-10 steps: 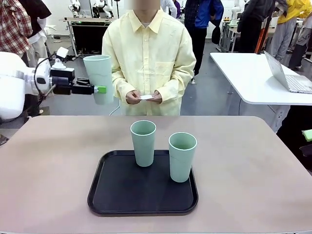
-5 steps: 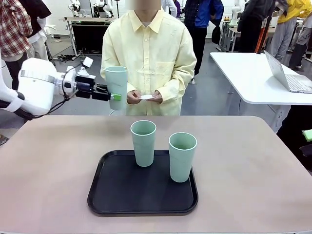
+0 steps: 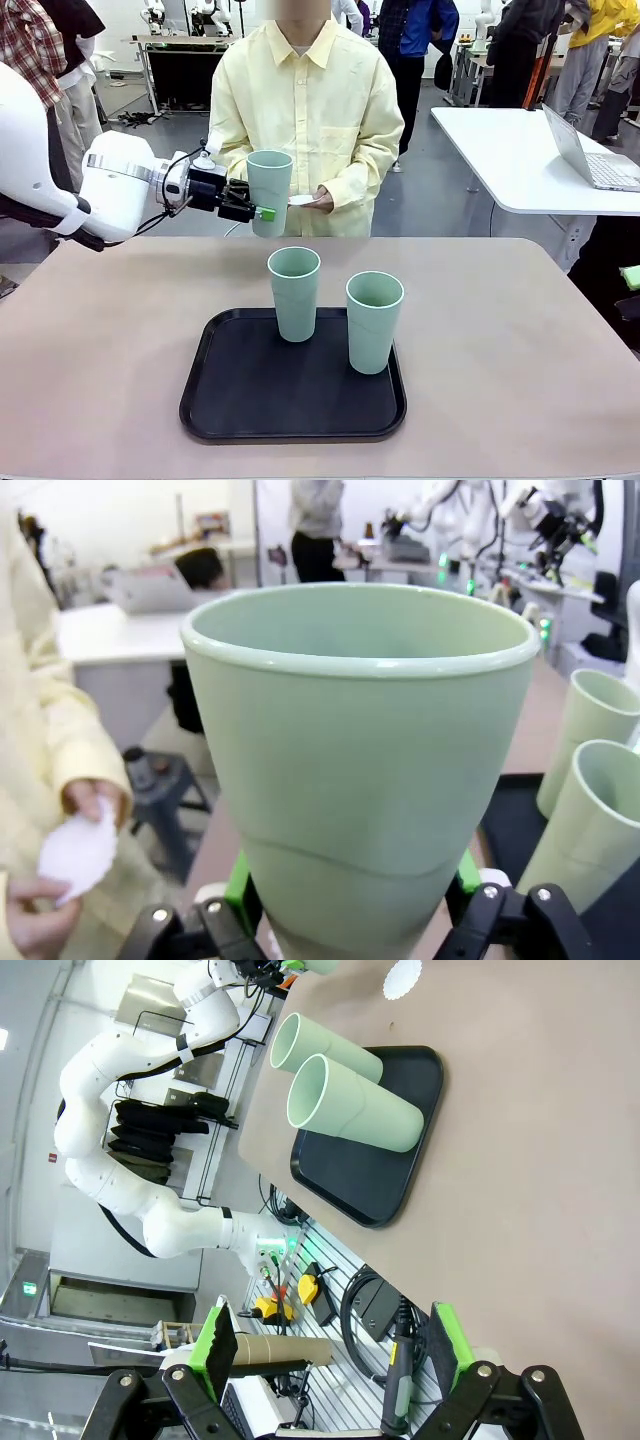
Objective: Place coasters on the table and set cups on them.
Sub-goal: Pick up one Reusable plastic cup and place it on a coaster set by the human.
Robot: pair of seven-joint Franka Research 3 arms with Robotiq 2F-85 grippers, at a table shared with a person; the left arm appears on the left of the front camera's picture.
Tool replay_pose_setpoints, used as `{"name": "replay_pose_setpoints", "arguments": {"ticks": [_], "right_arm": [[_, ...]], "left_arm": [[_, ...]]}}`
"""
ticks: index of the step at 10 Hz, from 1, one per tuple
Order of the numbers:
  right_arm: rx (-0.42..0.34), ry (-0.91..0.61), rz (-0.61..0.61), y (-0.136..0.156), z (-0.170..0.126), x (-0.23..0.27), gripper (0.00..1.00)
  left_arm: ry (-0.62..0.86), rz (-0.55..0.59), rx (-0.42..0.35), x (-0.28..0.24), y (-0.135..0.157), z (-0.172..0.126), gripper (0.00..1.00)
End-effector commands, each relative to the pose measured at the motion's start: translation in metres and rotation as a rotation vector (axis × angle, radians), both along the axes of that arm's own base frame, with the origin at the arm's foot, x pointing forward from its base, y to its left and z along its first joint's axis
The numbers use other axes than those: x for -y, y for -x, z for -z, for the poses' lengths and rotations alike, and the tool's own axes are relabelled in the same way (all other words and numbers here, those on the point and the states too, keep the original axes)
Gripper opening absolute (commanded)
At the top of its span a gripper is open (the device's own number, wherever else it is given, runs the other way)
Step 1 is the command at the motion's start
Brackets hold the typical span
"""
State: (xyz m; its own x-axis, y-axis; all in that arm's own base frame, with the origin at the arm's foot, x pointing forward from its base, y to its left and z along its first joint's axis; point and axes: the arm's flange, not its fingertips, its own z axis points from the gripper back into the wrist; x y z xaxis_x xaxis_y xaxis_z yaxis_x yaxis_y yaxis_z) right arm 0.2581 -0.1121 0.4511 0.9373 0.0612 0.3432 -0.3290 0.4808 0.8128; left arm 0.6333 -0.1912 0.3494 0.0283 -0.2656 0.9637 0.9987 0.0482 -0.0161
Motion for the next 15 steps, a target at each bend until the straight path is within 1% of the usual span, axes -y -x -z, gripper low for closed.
{"name": "replay_pose_setpoints", "arguments": {"ticks": [1,2,7,8,10,11,12,14,15], "right_arm": [[0.028,-0.037,0.003,-0.004,-0.001,0.0,1.0],[0.028,-0.037,0.003,-0.004,-0.001,0.0,1.0],[0.028,-0.037,0.003,-0.004,-0.001,0.0,1.0],[0.028,-0.037,0.003,-0.004,-0.001,0.0,1.0],[0.028,-0.037,0.003,-0.004,-0.001,0.0,1.0],[0.028,-0.037,0.003,-0.004,-0.001,0.0,1.0],[0.028,-0.037,0.003,-0.004,-0.001,0.0,1.0],[0.028,-0.037,0.003,-0.004,-0.001,0.0,1.0],[0.028,-0.037,0.003,-0.004,-0.001,0.0,1.0]], "left_arm": [[0.039,-0.027,0.038,0.0,0.007,-0.01,0.85],[0.0,0.0,0.0,0.0,0.0,0.0,0.85],[0.007,-0.005,0.001,0.0,0.0,0.002,0.85],[0.022,0.047,0.013,0.003,-0.012,0.016,0.85],[0.057,0.072,0.037,0.012,-0.027,0.04,0.85],[0.071,0.074,0.033,0.014,-0.03,0.05,0.85],[0.08,0.068,0.041,0.016,-0.035,0.056,0.85],[0.071,0.074,0.03,0.028,-0.042,0.066,0.85],[0.068,0.084,0.02,0.036,-0.041,0.07,0.85]]}}
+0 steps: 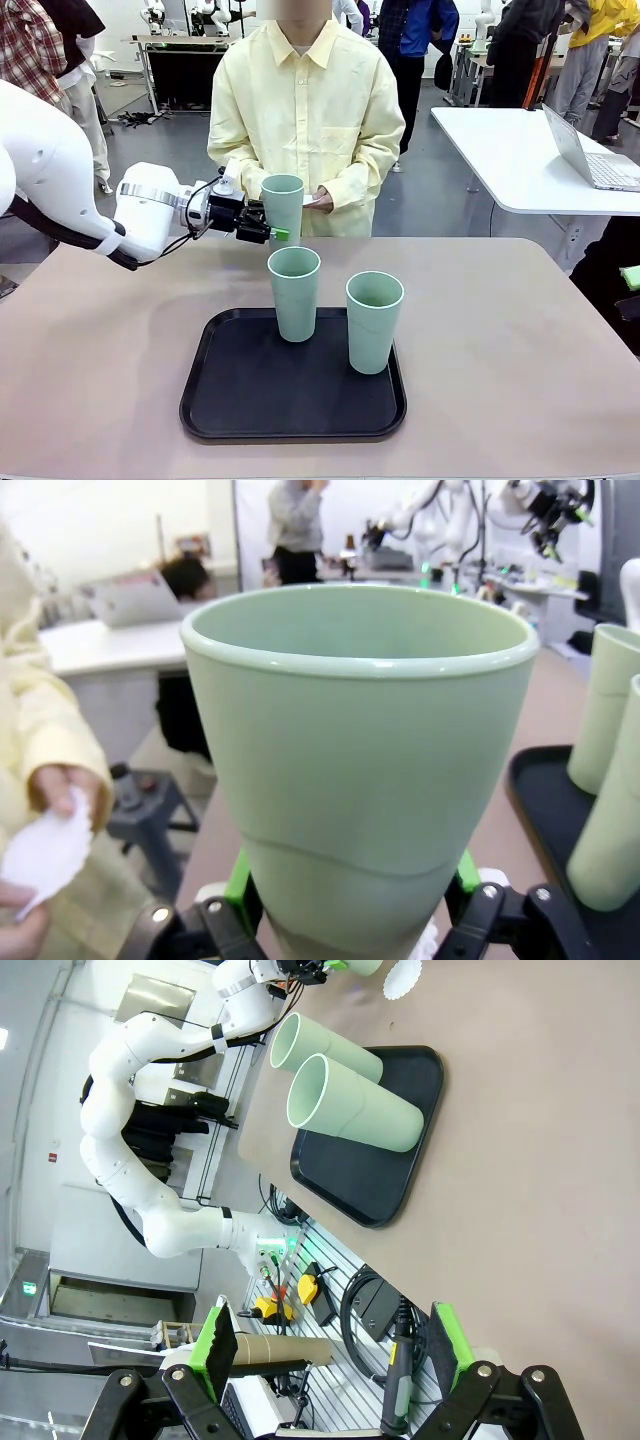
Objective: Place coasters on the table and set cups on them.
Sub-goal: Pick up one Reusable plastic cup and place it on a coaster set by the human.
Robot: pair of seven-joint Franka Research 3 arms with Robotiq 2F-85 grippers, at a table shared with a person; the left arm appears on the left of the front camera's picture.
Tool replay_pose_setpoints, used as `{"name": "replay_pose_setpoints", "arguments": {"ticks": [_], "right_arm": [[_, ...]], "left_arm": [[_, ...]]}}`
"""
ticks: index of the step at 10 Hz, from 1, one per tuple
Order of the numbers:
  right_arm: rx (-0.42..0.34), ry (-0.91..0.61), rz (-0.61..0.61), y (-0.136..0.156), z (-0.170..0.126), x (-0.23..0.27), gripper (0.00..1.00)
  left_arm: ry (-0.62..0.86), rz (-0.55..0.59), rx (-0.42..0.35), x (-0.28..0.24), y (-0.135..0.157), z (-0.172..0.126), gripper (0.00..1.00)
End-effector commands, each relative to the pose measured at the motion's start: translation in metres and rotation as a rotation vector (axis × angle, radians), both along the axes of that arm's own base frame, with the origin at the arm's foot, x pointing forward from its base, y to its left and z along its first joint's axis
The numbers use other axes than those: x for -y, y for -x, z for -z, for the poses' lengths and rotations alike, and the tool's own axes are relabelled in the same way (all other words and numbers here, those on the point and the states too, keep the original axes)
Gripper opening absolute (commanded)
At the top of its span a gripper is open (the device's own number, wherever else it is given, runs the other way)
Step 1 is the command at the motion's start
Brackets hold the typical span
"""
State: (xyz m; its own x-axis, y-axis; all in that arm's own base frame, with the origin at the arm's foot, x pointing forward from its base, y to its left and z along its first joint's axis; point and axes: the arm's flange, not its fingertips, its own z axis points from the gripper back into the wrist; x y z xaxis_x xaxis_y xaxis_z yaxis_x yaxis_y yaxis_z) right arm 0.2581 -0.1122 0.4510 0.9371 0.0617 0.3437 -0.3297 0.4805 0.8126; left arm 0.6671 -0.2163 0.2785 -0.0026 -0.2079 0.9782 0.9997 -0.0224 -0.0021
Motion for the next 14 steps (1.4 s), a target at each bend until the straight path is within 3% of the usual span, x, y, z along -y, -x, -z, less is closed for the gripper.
{"name": "replay_pose_setpoints", "arguments": {"ticks": [1,14], "right_arm": [[0.027,-0.037,0.004,-0.004,-0.001,0.0,1.0],[0.027,-0.037,0.004,-0.004,-0.001,0.0,1.0]], "left_arm": [[-0.004,0.016,0.011,0.016,-0.007,0.003,0.85],[-0.036,0.036,-0.077,0.03,-0.013,0.039,0.85]]}}
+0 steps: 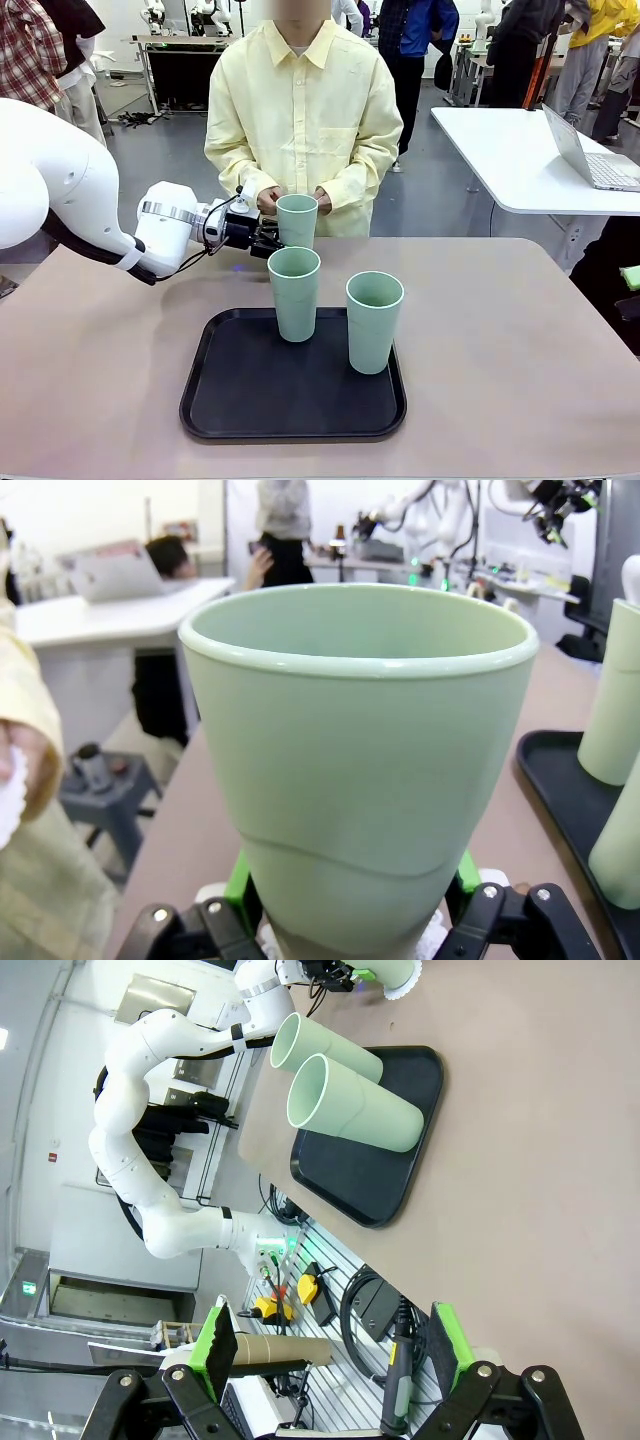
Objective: Place coasters on the table and set cups on them.
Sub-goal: Pick up one Reusable plastic cup and place it on a coaster set by the human.
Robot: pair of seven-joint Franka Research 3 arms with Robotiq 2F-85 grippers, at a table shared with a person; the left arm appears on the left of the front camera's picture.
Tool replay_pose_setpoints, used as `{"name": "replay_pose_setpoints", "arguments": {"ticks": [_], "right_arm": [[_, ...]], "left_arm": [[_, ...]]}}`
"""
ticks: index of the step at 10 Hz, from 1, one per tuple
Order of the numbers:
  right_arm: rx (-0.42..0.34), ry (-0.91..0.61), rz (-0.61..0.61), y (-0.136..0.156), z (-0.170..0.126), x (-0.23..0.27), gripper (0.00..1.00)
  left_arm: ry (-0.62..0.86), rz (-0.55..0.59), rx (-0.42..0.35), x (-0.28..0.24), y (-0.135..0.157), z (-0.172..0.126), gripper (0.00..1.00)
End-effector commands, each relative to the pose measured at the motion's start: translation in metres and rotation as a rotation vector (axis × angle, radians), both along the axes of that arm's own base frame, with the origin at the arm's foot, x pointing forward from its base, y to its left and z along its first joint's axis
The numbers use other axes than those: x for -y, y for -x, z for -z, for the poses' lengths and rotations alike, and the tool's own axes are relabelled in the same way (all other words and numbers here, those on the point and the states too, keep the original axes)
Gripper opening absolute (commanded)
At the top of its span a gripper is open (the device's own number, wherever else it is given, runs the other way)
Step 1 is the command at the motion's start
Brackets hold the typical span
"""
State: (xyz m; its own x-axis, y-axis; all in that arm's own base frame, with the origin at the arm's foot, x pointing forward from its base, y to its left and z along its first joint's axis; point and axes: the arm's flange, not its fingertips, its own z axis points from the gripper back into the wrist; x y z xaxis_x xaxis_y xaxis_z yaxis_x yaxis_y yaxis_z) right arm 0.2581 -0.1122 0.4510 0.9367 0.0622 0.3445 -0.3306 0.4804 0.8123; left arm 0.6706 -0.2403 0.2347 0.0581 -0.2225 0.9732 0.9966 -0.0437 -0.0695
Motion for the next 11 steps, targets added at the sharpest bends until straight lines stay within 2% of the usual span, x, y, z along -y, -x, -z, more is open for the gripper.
{"name": "replay_pose_setpoints", "arguments": {"ticks": [1,4,5,11], "right_arm": [[0.026,-0.037,0.004,-0.0038,-0.0013,-0.0004,1.0],[0.026,-0.037,0.004,-0.0038,-0.0013,-0.0004,1.0],[0.026,-0.037,0.004,-0.0038,-0.0013,-0.0004,1.0],[0.026,-0.037,0.004,-0.0038,-0.0013,-0.0004,1.0]], "left_arm": [[-0.021,0.02,-0.013,0.0064,-0.0075,-0.0046,0.85],[-0.016,0.027,-0.011,0.0068,-0.0084,-0.0012,0.85],[-0.018,0.033,-0.02,0.0066,-0.0077,-0.0007,1.0],[-0.069,0.044,-0.021,0.0035,-0.0063,-0.0053,1.0]]}}
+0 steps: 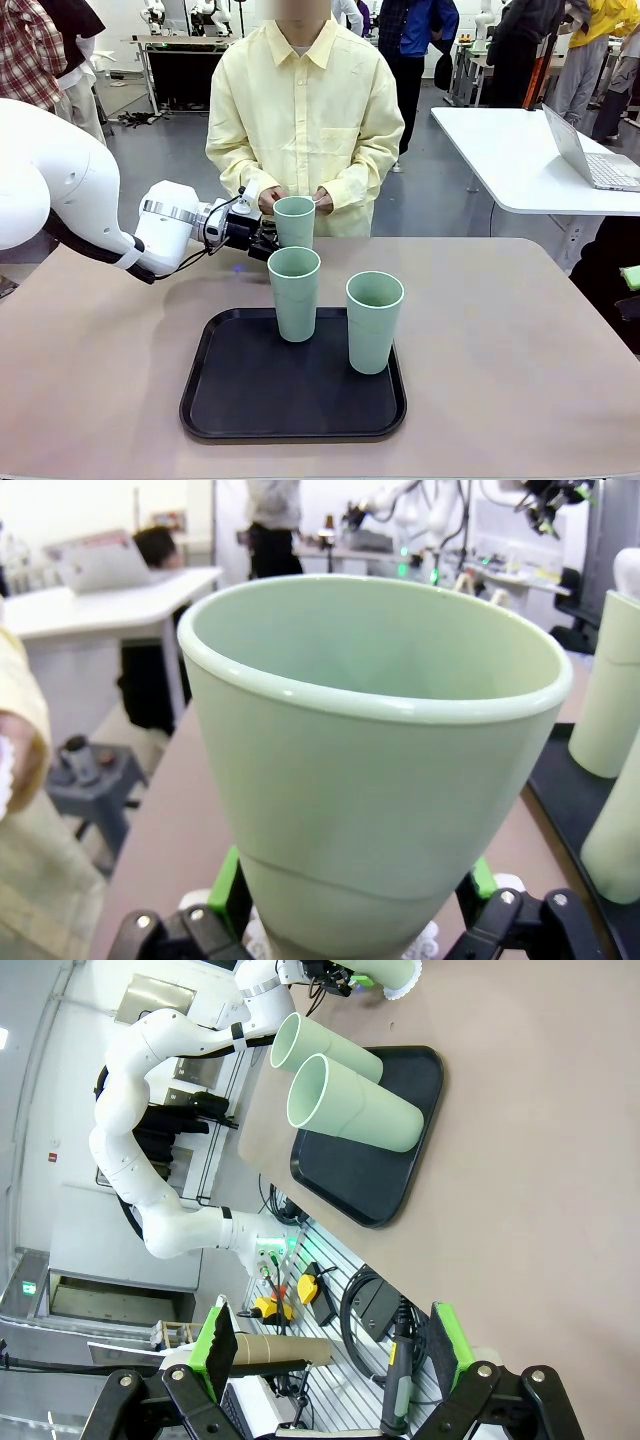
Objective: Place coasters on the table and set cups on them.
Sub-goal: Pick up one Reusable plastic cup and place it on a coaster set by the human.
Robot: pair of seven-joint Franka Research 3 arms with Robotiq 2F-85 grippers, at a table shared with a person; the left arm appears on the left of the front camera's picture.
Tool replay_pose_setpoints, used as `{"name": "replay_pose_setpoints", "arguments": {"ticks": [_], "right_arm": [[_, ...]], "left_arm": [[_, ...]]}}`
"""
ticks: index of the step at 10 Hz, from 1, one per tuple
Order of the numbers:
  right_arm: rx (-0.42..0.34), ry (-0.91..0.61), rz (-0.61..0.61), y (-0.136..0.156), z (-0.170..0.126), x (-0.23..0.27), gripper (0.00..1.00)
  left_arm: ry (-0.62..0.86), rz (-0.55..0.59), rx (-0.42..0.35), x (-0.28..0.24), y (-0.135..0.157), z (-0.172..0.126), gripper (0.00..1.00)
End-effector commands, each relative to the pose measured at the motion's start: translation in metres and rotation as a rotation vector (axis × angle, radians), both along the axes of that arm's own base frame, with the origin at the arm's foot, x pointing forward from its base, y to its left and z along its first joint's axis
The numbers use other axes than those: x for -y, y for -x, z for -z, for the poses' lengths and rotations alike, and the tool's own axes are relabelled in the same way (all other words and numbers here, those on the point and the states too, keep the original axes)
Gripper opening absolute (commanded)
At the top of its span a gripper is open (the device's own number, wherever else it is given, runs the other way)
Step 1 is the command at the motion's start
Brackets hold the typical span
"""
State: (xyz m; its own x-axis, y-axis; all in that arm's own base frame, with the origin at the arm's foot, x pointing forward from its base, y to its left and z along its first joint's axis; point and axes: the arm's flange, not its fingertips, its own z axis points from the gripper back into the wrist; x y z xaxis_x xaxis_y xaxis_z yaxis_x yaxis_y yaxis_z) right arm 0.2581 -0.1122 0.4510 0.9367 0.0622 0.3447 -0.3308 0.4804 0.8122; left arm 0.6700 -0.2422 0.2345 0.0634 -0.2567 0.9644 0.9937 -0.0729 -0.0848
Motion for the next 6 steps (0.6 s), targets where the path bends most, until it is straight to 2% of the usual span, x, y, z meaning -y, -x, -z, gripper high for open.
{"name": "replay_pose_setpoints", "arguments": {"ticks": [1,6], "right_arm": [[0.026,-0.037,0.004,-0.004,-0.001,0.0,1.0],[0.026,-0.037,0.004,-0.004,-0.001,0.0,1.0]], "left_arm": [[-0.057,0.015,-0.018,0.0,-0.006,-0.007,1.0],[-0.268,0.031,-0.022,-0.012,-0.001,-0.017,1.0]]}}
